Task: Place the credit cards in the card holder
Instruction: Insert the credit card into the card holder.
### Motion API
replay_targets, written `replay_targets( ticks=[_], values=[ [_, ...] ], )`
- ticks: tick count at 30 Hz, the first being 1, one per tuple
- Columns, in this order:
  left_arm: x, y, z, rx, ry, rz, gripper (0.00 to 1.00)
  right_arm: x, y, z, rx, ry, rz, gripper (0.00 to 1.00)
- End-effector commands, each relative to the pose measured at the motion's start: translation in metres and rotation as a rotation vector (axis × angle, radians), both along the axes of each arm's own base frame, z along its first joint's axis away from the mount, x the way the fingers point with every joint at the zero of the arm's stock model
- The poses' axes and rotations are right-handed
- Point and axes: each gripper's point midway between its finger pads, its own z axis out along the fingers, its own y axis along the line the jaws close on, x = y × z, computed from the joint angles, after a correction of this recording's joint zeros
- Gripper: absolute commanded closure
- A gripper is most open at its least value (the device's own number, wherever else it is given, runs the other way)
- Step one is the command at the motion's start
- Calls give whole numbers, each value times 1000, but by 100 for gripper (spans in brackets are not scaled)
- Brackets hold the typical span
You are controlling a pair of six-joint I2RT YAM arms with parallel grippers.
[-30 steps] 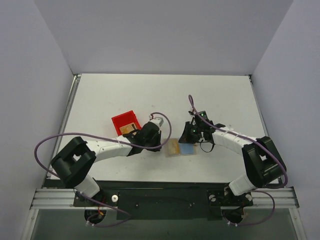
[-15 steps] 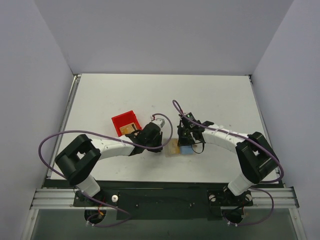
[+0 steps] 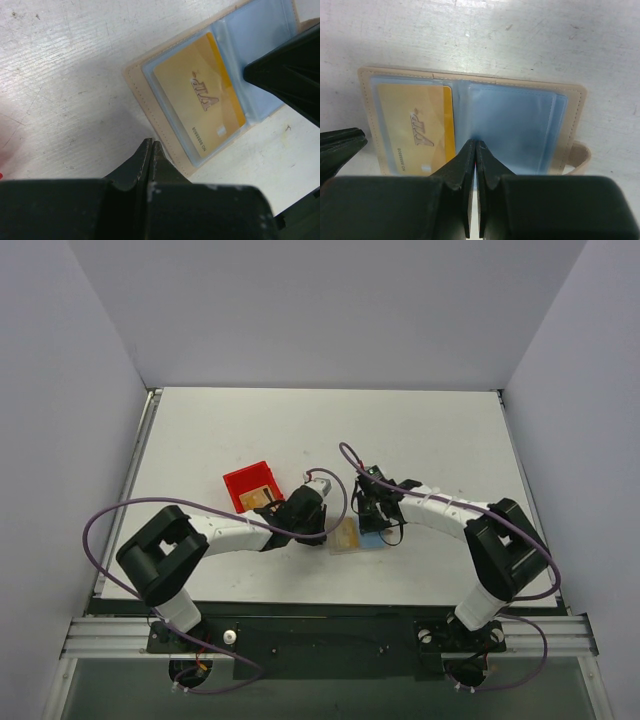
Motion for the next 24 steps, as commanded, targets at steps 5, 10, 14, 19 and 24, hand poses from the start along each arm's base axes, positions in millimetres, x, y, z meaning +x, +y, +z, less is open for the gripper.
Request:
replay_targets(
  ticks=[5, 10, 14, 19, 24],
  values=[
    [11, -15, 14, -50, -37, -16, 100, -3, 6, -1, -32, 19, 40, 100],
    [11, -16, 11, -49, -33, -16, 100, -5, 9, -2, -29, 26, 56, 100],
    [10, -15, 9, -47, -28, -18, 100, -7, 11, -6, -27, 42, 65, 100],
    [9, -14, 8, -45, -26, -17, 100, -11, 17, -10, -5, 62, 78, 100],
    [8, -14, 6, -46, -23, -14, 100, -14, 24, -12, 32, 79, 80, 100]
  ],
)
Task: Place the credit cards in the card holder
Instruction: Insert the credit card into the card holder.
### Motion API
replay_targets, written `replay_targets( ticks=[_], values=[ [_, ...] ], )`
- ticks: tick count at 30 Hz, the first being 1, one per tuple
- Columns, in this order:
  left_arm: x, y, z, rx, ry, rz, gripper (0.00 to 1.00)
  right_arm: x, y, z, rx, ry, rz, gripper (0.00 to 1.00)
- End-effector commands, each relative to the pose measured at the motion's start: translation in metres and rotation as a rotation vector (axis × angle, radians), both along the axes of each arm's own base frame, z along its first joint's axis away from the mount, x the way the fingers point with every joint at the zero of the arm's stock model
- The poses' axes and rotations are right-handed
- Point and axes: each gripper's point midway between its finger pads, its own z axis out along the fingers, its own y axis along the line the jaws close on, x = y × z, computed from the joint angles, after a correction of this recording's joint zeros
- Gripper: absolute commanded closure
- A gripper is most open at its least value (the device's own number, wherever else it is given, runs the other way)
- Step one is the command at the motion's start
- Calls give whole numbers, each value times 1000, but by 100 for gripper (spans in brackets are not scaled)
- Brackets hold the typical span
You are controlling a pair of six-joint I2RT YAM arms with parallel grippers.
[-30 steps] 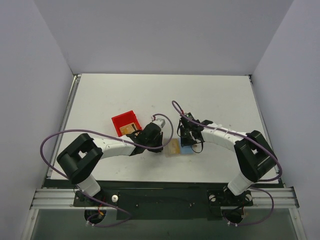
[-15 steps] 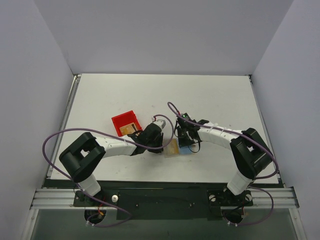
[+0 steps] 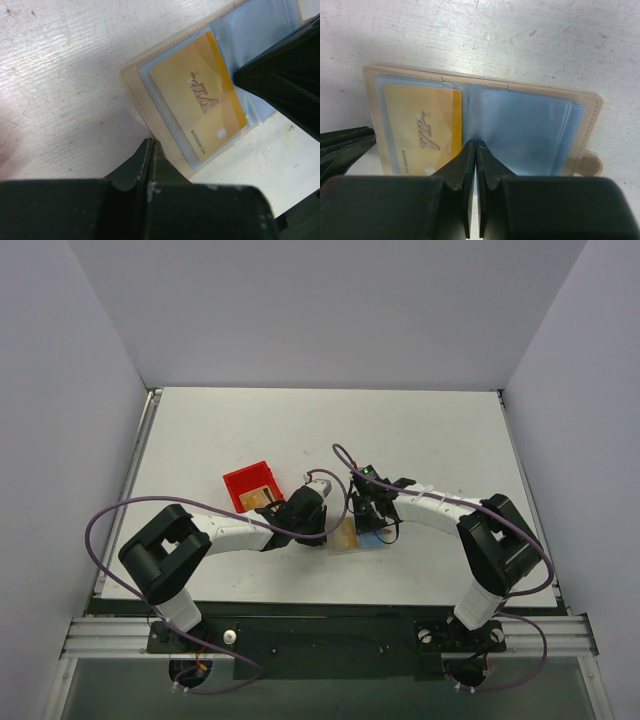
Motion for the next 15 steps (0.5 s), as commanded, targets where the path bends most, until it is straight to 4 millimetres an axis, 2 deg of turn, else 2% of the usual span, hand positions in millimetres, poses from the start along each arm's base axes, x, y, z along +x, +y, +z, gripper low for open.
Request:
replay_targets(
  ticks=[1, 15],
  values=[
    [9, -13, 11, -48, -34, -8, 100, -15, 13, -8, 41, 69, 34, 100],
    [9, -12, 10, -45, -31, -8, 100, -18, 24, -7, 150, 110, 12, 100]
  ],
)
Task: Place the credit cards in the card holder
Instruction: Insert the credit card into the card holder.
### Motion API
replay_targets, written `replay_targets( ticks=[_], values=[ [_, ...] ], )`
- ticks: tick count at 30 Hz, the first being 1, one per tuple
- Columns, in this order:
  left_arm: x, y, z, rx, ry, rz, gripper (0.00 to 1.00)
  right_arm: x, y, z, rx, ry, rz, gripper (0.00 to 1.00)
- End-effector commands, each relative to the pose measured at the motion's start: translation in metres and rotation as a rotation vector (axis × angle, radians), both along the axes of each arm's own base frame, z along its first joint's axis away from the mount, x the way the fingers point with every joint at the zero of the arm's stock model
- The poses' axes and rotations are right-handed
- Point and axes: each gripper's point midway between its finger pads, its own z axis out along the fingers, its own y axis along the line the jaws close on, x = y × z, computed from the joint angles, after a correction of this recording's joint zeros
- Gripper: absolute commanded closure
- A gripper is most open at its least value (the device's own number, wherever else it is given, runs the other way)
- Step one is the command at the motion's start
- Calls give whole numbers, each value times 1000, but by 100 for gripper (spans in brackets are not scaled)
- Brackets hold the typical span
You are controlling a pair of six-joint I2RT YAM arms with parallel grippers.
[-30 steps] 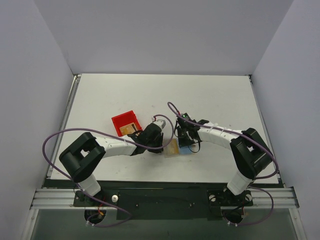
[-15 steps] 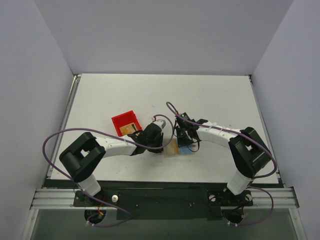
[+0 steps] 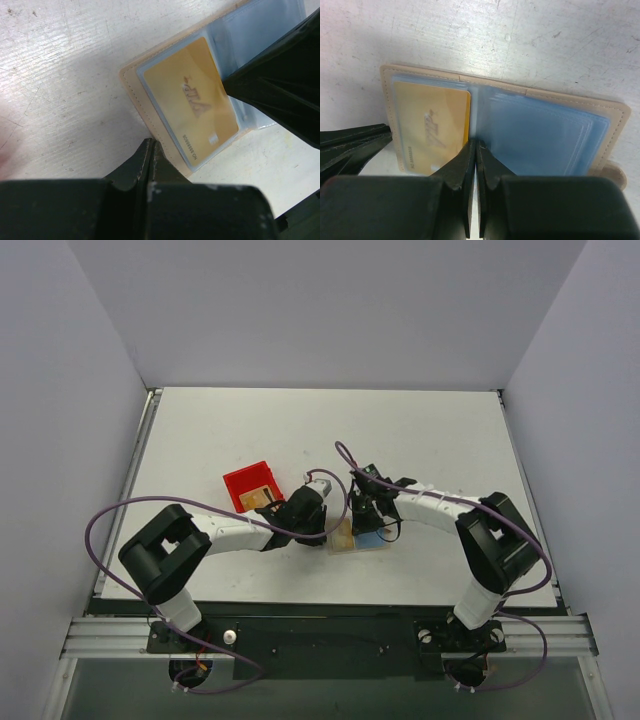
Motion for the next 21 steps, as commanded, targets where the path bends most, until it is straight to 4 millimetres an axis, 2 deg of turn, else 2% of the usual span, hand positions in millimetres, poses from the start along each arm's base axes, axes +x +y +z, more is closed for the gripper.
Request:
replay_targets(
  ticks=[1, 10, 13, 16, 17, 21],
  values=[
    [9, -12, 9, -45, -31, -8, 100, -16, 10, -6, 86, 82, -3, 100],
    [9, -13, 9, -45, -30, -9, 100, -9, 14, 3, 273, 100, -61, 100],
    [9, -12, 10, -44, -32, -7, 100, -7, 10, 4, 251, 86, -65, 100],
    [9, -11, 12, -43, -35, -4, 100, 2, 0, 10, 201, 25, -82, 100],
    [10, -9, 12, -40, -36, 0, 100, -2, -7, 8, 167, 36, -89, 100],
    [11, -8, 13, -38, -41, 5, 100, 4, -21, 17, 100, -22, -113, 100]
  ],
)
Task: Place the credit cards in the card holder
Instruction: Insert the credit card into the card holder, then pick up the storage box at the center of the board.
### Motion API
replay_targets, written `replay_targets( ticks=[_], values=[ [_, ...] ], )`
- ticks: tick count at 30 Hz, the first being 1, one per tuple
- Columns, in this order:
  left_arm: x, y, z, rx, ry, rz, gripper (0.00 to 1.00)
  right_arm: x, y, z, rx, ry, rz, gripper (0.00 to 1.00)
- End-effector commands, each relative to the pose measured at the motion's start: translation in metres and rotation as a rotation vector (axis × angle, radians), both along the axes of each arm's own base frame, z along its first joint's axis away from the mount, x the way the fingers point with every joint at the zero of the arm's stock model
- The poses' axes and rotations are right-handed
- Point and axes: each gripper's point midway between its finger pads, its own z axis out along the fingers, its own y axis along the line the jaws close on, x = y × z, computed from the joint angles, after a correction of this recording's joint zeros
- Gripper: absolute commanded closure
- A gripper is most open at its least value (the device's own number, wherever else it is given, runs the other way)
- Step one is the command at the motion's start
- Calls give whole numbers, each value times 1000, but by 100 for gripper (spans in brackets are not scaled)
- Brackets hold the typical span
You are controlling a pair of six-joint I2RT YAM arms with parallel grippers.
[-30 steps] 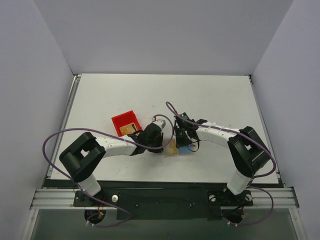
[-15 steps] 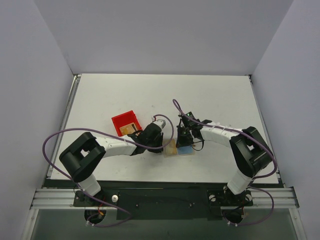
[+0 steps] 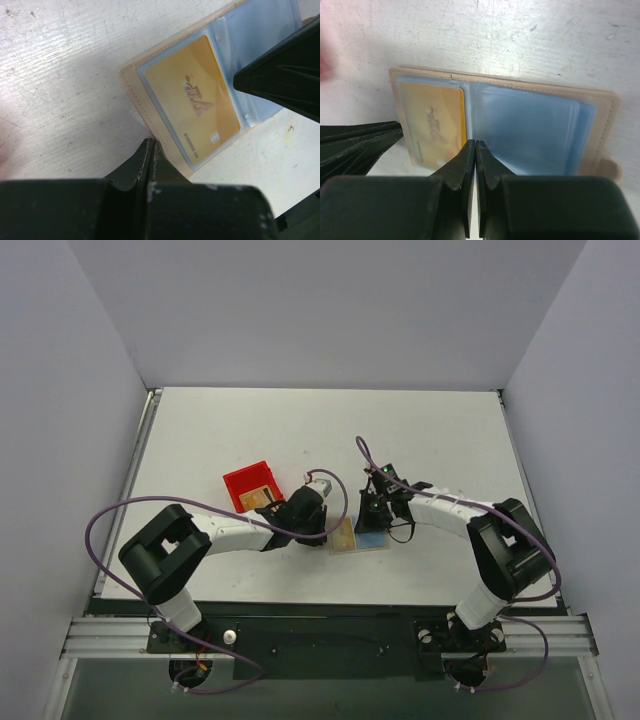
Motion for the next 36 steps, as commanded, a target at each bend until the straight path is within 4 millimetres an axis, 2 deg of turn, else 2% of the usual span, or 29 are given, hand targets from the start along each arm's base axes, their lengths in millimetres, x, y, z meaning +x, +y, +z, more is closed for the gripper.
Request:
replay_targets(
  ticks=[1, 5, 14, 27, 31, 35, 36],
  values=[
    [10, -9, 13, -37, -41, 3, 100, 4, -19, 16, -84, -72, -31, 100],
    [11, -9, 12, -37, -37, 10, 100, 5, -29, 16, -127, -84, -50, 100],
    [10, -5, 12, -30, -40, 15, 100, 2, -45, 0, -221, -53, -73, 100],
    [10, -6, 10, -28, -33, 15, 100, 3, -73, -3, -374, -67, -97, 100],
    [10, -5, 12, -27, -39, 15, 100, 7, -73, 8, -357, -114, -117, 100],
    [15, -3, 29, -36, -79, 28, 100, 16, -67, 28, -290, -198, -133, 100],
    [18, -3, 39, -44, -100, 31, 100, 18, -65, 32, -277, -213, -135, 100]
  ],
)
